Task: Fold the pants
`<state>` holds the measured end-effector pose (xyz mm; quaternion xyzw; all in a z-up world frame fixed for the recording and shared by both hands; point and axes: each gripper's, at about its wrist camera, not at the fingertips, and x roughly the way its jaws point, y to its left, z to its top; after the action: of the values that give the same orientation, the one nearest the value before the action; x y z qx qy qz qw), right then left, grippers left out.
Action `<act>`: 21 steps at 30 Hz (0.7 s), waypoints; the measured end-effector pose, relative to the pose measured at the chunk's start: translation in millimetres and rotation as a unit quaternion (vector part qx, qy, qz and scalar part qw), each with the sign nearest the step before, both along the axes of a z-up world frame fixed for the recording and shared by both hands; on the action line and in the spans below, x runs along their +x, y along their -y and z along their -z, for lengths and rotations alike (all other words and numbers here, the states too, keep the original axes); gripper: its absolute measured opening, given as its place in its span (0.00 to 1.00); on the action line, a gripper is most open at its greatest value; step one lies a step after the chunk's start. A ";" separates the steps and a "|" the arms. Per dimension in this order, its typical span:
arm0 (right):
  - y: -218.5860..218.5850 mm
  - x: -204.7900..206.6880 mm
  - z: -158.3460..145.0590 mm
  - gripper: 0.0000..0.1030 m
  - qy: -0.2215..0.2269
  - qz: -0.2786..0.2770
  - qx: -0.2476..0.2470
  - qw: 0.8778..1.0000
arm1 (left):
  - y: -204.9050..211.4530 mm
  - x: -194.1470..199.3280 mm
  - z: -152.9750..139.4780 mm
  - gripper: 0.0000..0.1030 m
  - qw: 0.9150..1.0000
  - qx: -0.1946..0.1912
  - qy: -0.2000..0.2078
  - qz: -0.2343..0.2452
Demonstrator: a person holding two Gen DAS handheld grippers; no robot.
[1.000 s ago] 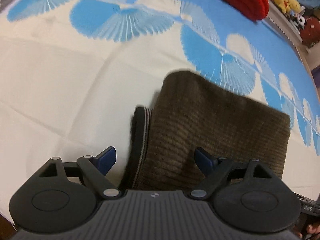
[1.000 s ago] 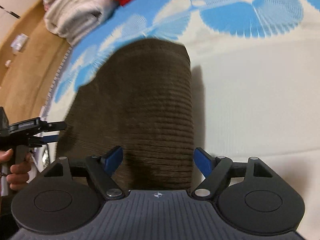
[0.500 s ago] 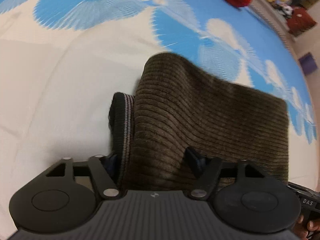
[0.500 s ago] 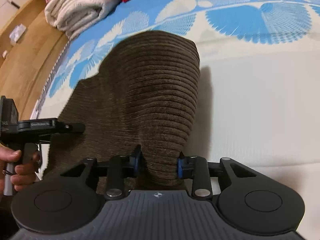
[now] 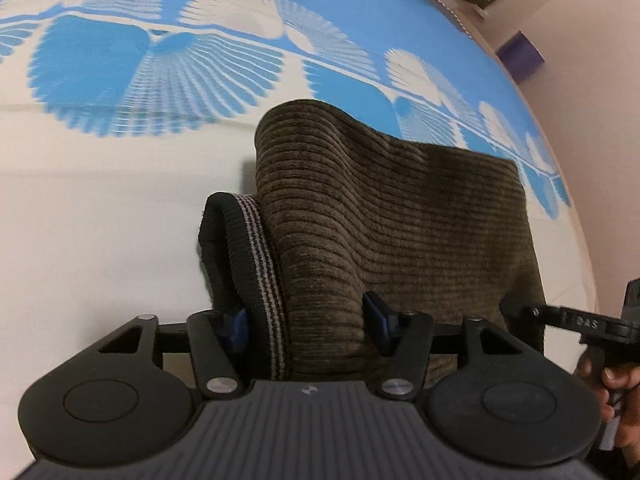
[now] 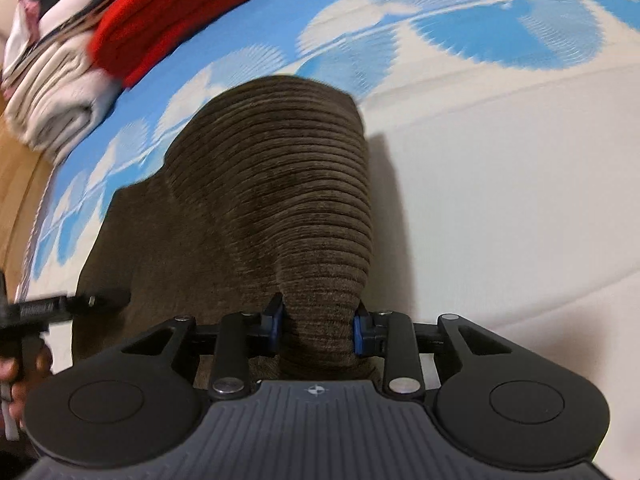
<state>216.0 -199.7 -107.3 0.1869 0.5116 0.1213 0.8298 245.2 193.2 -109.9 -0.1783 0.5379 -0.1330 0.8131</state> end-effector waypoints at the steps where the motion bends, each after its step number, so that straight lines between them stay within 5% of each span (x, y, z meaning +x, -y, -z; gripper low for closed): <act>1: 4.4 1.4 -1.3 0.32 0.008 0.000 -0.011 1.000 | 1.9 0.2 -0.4 0.64 1.000 -0.005 -0.007 -0.001; 6: 12.2 -2.1 -11.1 0.41 0.019 0.008 -0.027 0.999 | -2.8 -6.4 -24.9 0.64 1.000 0.024 -0.003 0.005; 12: 9.6 -27.9 -23.6 0.50 0.042 -0.036 -0.056 0.997 | 8.2 -34.3 -45.8 0.64 0.996 0.053 0.034 0.068; 14: 9.0 -34.6 -18.4 0.51 0.029 -0.060 -0.063 0.996 | 23.5 -45.5 -34.6 0.64 0.987 0.105 0.029 0.117; 17: 7.2 -44.6 -6.2 0.51 0.008 -0.086 -0.078 0.993 | 45.3 -60.0 -15.9 0.69 0.960 0.207 0.044 0.183; 21: 12.1 -51.8 -7.0 0.52 0.006 -0.082 -0.062 0.995 | 42.9 -61.0 -29.3 0.58 0.966 0.198 0.047 0.158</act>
<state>164.2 -211.8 -100.4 0.0916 0.5267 0.1578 0.8302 184.2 150.3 -80.5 0.0794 0.5363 -0.1587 0.8251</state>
